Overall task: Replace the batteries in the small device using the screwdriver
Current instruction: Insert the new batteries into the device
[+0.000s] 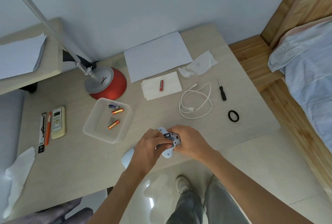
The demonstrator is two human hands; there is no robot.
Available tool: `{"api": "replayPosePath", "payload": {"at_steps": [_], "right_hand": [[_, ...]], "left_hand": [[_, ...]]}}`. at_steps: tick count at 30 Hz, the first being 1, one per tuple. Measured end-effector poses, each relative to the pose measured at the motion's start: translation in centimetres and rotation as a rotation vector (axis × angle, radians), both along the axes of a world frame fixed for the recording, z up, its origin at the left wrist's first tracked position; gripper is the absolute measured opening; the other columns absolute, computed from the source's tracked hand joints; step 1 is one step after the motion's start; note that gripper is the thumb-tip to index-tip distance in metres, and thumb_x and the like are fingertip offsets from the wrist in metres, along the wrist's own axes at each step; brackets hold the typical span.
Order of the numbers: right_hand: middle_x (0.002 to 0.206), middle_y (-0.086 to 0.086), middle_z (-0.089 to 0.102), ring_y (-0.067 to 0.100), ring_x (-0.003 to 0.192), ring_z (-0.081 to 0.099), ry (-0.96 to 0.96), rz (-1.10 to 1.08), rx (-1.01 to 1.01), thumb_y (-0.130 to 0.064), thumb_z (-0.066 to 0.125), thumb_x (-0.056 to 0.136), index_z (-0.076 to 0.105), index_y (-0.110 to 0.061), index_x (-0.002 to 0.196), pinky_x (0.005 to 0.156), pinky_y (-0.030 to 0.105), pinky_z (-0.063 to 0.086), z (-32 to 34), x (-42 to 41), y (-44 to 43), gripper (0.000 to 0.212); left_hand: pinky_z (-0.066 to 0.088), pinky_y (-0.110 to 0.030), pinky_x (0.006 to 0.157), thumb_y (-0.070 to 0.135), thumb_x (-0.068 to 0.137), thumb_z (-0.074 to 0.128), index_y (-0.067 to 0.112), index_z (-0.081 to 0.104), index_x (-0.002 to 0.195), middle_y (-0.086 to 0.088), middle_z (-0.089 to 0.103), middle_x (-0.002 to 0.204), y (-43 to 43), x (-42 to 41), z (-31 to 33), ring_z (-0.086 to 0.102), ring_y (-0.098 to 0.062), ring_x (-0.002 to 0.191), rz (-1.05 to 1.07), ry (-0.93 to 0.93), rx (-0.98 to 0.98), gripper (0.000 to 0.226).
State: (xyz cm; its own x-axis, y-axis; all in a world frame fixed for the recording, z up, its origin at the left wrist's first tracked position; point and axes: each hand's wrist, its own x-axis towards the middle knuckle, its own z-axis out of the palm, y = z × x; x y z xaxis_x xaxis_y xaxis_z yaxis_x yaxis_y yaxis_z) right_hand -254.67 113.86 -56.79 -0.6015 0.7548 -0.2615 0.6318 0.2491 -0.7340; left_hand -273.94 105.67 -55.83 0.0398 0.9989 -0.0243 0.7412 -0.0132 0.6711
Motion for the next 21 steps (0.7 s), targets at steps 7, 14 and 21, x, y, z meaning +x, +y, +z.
{"api": "replayPosePath", "payload": {"at_steps": [7,14,21], "right_hand": [[0.097,-0.009,0.069,0.012,0.084,0.064,0.002,-0.002,0.016,-0.023,0.081,0.075,0.070,-0.030,0.115,0.074,0.035,0.058,-0.3,0.0,-0.1,0.043],[0.096,-0.009,0.070,0.011,0.083,0.064,0.009,0.003,0.026,-0.025,0.083,0.075,0.071,-0.030,0.114,0.075,0.037,0.058,-0.5,0.1,0.0,0.041],[0.095,-0.011,0.070,0.010,0.082,0.064,-0.009,0.005,0.037,-0.026,0.083,0.075,0.071,-0.032,0.114,0.074,0.035,0.058,-0.8,0.0,0.1,0.042]], "left_hand": [[0.045,-0.035,0.073,0.015,0.082,0.094,0.029,0.089,0.094,0.008,0.068,0.089,0.7,0.2,-0.8,0.050,-0.019,0.084,0.031,-0.010,-0.019,0.019],[0.048,-0.023,0.085,0.032,0.060,0.108,0.036,0.081,0.085,0.005,0.056,0.105,1.4,0.3,-0.3,0.050,-0.018,0.108,0.319,-0.160,-0.219,0.037],[0.050,-0.012,0.073,0.028,0.057,0.109,0.023,0.060,0.095,-0.001,0.059,0.108,1.2,0.0,-1.0,0.060,-0.007,0.096,0.375,-0.269,-0.265,0.062]]}}
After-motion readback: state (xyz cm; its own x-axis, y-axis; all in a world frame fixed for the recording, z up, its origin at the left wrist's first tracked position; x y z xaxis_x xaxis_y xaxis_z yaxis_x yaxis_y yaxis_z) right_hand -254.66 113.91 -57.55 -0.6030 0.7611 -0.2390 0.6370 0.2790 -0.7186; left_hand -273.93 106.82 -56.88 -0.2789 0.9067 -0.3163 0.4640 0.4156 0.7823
